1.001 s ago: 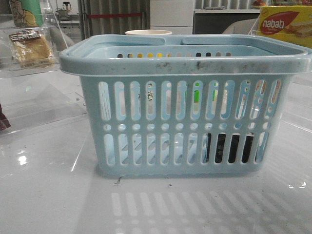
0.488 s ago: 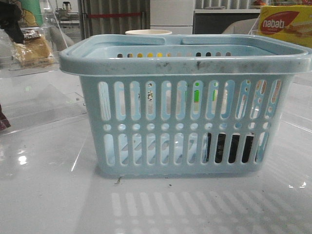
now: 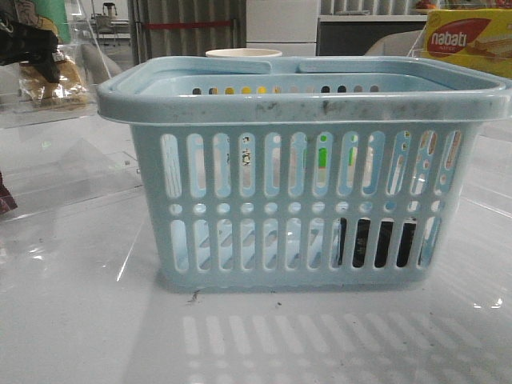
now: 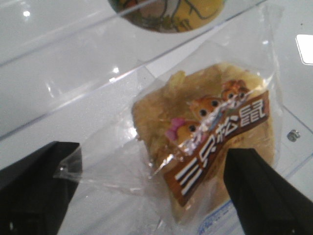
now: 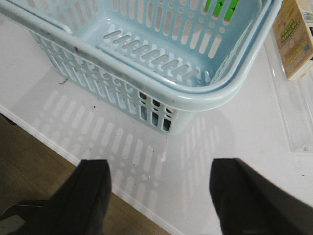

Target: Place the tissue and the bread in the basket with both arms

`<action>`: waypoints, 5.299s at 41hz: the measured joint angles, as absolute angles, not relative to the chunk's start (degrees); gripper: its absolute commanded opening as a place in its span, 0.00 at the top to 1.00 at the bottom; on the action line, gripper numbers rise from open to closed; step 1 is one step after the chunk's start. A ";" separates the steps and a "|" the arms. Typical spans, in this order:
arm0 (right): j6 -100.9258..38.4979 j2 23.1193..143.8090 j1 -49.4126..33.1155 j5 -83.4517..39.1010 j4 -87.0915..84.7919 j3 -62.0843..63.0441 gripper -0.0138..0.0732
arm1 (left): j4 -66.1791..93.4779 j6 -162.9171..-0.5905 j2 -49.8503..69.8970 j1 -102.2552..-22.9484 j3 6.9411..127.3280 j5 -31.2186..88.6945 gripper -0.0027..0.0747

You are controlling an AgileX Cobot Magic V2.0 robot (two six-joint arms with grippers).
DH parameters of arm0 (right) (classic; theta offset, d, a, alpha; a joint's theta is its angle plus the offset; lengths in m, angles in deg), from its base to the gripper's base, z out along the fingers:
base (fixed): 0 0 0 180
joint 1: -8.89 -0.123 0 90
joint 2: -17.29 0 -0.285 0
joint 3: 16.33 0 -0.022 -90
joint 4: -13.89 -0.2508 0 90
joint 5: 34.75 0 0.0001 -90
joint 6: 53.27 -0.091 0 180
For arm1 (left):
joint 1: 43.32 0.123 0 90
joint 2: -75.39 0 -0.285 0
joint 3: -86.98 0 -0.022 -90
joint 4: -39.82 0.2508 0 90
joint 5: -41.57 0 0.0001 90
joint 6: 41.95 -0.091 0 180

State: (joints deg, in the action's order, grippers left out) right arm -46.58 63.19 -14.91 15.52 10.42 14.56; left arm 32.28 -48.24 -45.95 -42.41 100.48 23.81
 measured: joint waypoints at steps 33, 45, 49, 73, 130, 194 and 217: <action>-46.58 63.19 -14.91 15.52 10.42 14.56 0.22 | 32.05 -48.14 -46.29 -42.66 101.66 20.04 0.81; -46.58 63.19 -14.91 15.52 10.42 14.56 0.22 | 32.53 -48.14 -41.25 -44.62 104.76 9.38 0.85; -46.58 63.19 -14.91 15.52 10.42 14.56 0.22 | 32.82 -48.14 -38.56 -45.34 105.00 7.80 0.85; -46.58 63.19 -14.91 15.52 10.42 14.56 0.22 | 33.28 -55.11 -26.69 -60.23 105.12 -6.56 0.85; -46.58 63.19 -14.91 15.52 10.42 14.56 0.22 | 35.71 -60.66 -41.29 -80.67 105.12 -8.59 0.56; -46.58 63.19 -14.91 15.52 10.42 14.56 0.22 | 40.34 -47.23 18.74 -80.67 65.15 -4.37 0.40; -46.58 63.19 -14.91 16.60 10.42 14.56 0.22 | 40.99 -45.46 35.31 -80.67 52.44 -3.79 0.40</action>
State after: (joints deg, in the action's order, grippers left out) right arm -46.58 63.19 -14.91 16.60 10.42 14.56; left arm 40.99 -45.46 35.31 -80.67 52.44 -3.79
